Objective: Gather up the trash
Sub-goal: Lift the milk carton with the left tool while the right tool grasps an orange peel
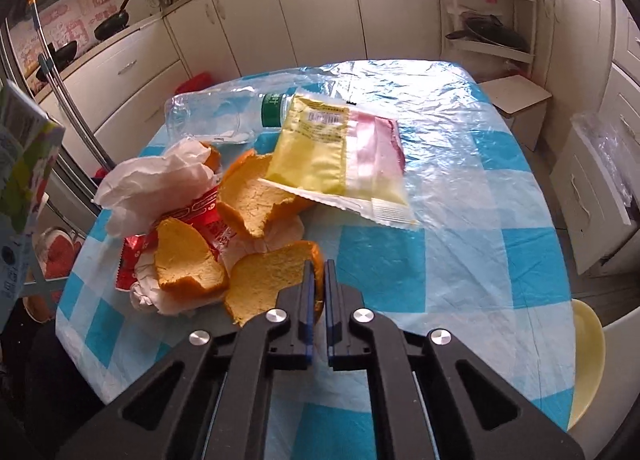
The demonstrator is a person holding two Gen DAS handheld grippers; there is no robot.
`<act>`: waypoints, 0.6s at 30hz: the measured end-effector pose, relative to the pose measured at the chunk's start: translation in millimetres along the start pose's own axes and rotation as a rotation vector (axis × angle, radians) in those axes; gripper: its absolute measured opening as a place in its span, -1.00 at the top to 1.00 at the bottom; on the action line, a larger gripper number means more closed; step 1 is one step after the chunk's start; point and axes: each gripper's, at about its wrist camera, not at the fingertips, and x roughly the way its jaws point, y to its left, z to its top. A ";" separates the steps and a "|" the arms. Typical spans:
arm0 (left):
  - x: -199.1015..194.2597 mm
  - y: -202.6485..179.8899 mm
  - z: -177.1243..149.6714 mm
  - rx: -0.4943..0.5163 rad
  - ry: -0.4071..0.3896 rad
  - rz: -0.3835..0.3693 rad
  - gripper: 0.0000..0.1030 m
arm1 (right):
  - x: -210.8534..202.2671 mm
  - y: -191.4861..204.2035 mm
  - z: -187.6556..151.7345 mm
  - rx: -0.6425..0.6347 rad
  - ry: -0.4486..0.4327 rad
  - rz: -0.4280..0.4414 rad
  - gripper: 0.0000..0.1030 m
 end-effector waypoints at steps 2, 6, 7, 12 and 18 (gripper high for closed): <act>0.4 -2.2 -2.7 -0.001 -0.002 0.003 0.32 | -14.1 -4.8 -1.1 0.022 -0.025 0.008 0.90; 0.5 -8.6 -7.8 -0.010 -0.010 -0.008 0.32 | -40.4 -14.3 -3.7 0.055 -0.077 0.025 0.91; 0.6 -11.8 -8.4 -0.007 -0.014 -0.007 0.33 | -46.3 -15.9 -3.7 0.061 -0.087 0.025 0.91; 2.3 -28.2 -11.2 0.008 -0.017 -0.019 0.32 | -72.9 -26.9 -5.1 0.066 -0.130 0.003 0.91; 12.7 -55.0 -9.8 0.050 -0.015 -0.026 0.32 | -99.6 -51.3 -9.2 0.073 -0.176 -0.068 0.91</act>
